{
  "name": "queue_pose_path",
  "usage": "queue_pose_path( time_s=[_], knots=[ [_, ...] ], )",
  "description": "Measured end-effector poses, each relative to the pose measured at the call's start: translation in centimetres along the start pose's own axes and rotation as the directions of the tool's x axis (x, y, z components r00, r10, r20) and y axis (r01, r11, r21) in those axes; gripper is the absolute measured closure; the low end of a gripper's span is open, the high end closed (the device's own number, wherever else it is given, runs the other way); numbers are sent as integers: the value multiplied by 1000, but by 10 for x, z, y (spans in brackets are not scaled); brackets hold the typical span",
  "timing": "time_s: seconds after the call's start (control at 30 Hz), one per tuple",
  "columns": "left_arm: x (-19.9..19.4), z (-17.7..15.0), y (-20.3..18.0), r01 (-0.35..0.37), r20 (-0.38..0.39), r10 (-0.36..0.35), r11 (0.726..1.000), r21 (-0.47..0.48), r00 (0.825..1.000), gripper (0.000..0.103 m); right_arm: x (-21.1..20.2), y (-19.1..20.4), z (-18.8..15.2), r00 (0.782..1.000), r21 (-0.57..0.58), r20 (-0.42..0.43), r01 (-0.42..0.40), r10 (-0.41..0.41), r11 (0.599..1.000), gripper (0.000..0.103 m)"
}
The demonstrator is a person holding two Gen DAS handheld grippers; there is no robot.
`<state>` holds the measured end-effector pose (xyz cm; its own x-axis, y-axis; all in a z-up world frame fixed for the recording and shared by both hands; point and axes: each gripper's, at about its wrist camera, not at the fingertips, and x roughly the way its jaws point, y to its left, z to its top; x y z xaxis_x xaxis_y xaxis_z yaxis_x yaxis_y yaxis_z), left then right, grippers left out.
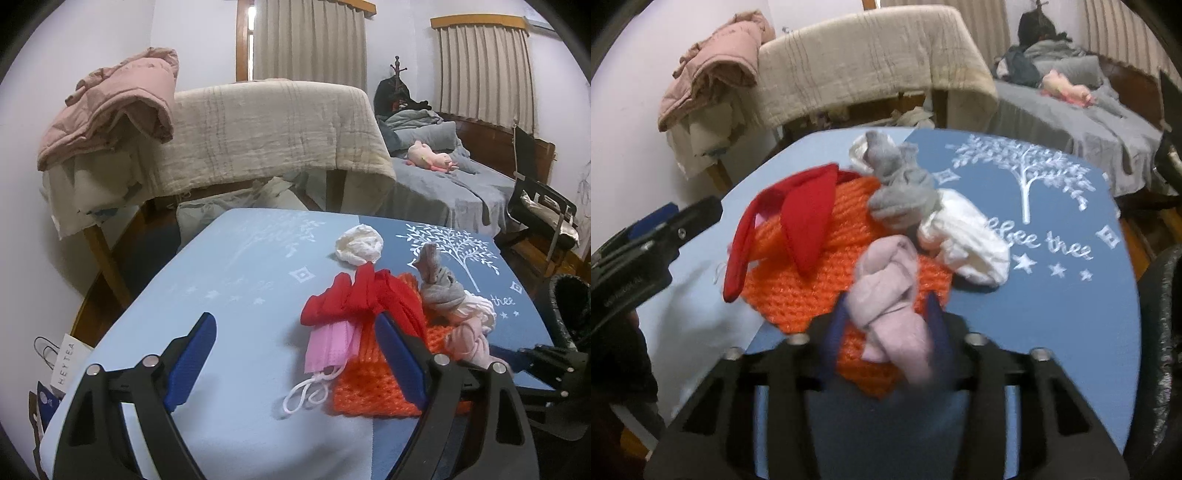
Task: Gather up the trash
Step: 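Grasp the pink sock with the right tool, then grasp the red glove with the left tool while the right tool holds the pink sock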
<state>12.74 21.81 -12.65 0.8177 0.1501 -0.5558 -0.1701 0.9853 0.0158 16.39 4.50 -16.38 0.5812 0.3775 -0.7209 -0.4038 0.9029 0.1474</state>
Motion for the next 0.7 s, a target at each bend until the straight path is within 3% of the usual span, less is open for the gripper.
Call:
queue_pose_path(
  time_s=[0.4,0.6,0.7],
  knots=[
    [25,20,-25,63,8,-63,998,21,998,20,-38,-25,11,996,34,90,13,-16,999,74],
    [55,23,-33,115,-65,-113,993,26,991,37,-36,-31,15,995,40,93,19,-22,999,74],
    [66,19,-35,157,-106,-154,987,26,982,61,-34,-31,16,996,39,91,18,-21,999,74]
  ],
)
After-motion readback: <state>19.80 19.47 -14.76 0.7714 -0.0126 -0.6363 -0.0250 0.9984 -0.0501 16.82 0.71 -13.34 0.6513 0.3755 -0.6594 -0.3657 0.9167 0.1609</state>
